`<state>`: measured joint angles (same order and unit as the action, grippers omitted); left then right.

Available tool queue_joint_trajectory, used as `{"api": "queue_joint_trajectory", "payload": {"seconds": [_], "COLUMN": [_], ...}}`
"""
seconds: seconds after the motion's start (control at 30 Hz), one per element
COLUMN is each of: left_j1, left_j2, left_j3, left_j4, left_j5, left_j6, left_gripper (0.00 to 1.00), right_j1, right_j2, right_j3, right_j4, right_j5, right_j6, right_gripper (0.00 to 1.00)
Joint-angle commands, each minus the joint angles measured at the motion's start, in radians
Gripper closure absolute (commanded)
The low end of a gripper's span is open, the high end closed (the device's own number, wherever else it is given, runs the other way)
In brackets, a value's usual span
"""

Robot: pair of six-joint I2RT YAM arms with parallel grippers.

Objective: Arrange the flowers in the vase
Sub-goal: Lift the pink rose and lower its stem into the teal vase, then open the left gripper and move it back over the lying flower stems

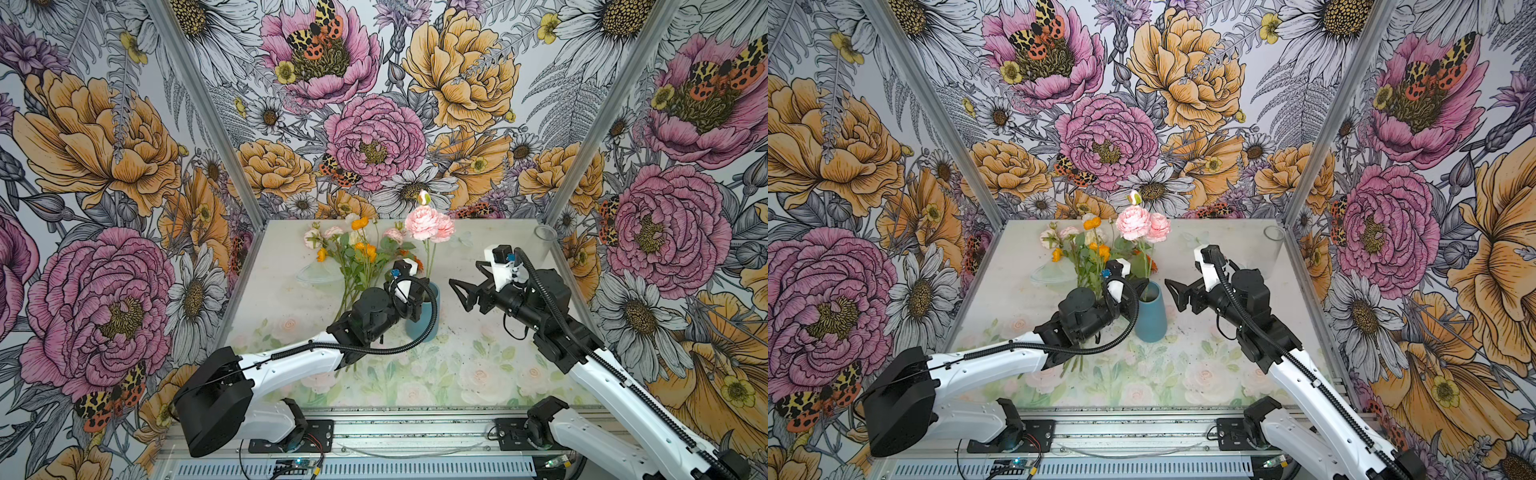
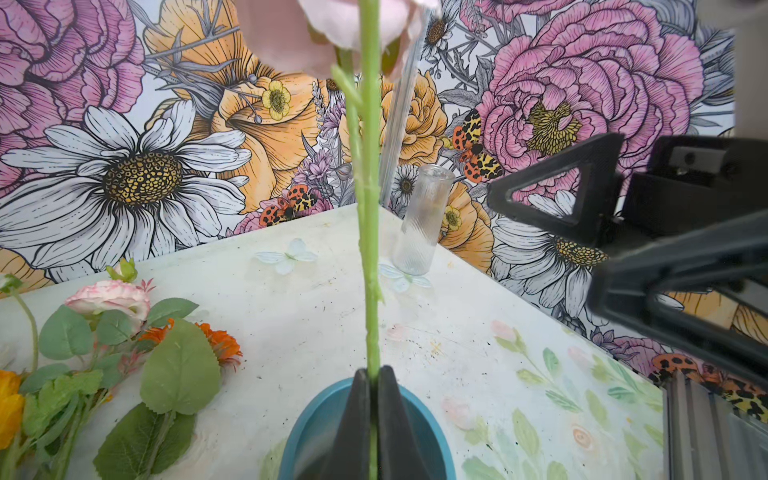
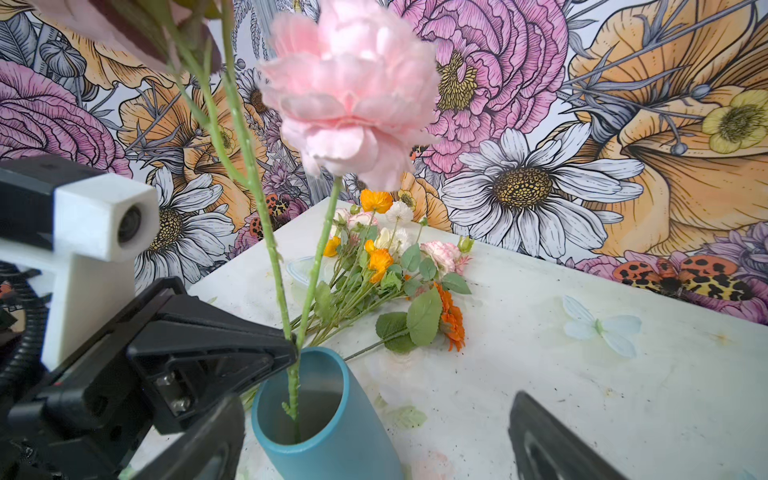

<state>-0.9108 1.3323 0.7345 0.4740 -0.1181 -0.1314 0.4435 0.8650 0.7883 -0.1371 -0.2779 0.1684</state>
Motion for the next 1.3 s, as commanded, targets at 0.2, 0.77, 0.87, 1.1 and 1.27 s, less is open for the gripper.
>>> {"api": "queue_joint_trajectory", "payload": {"seconds": [0.2, 0.77, 0.87, 1.1, 1.27], "left_j1": [-0.007, -0.001, 0.09, 0.459, 0.442], "left_j2": [0.008, -0.212, -0.257, -0.176, -0.027], "left_j3": [0.036, 0.061, 0.118, 0.122, 0.145], "left_j4": [-0.094, -0.371, -0.618, -0.847, -0.854], "left_j5": [0.012, -0.208, -0.367, 0.01, 0.091], "left_j6": [-0.017, 0.024, -0.063, -0.233, -0.195], "left_gripper": [0.88, 0.53, 0.51, 0.59, 0.66], "right_j1": [-0.008, -0.008, -0.008, -0.008, -0.009], "right_j2": [-0.006, -0.003, 0.002, -0.019, -0.113], "right_j3": [-0.003, 0.016, 0.046, 0.024, -0.027], "right_j4": [0.02, -0.012, -0.071, -0.169, -0.226], "right_j5": [-0.012, -0.033, -0.015, -0.08, -0.124], "right_j6": [0.016, 0.009, 0.009, 0.014, 0.044], "right_gripper": [0.0, 0.01, 0.0, 0.01, 0.01]}}
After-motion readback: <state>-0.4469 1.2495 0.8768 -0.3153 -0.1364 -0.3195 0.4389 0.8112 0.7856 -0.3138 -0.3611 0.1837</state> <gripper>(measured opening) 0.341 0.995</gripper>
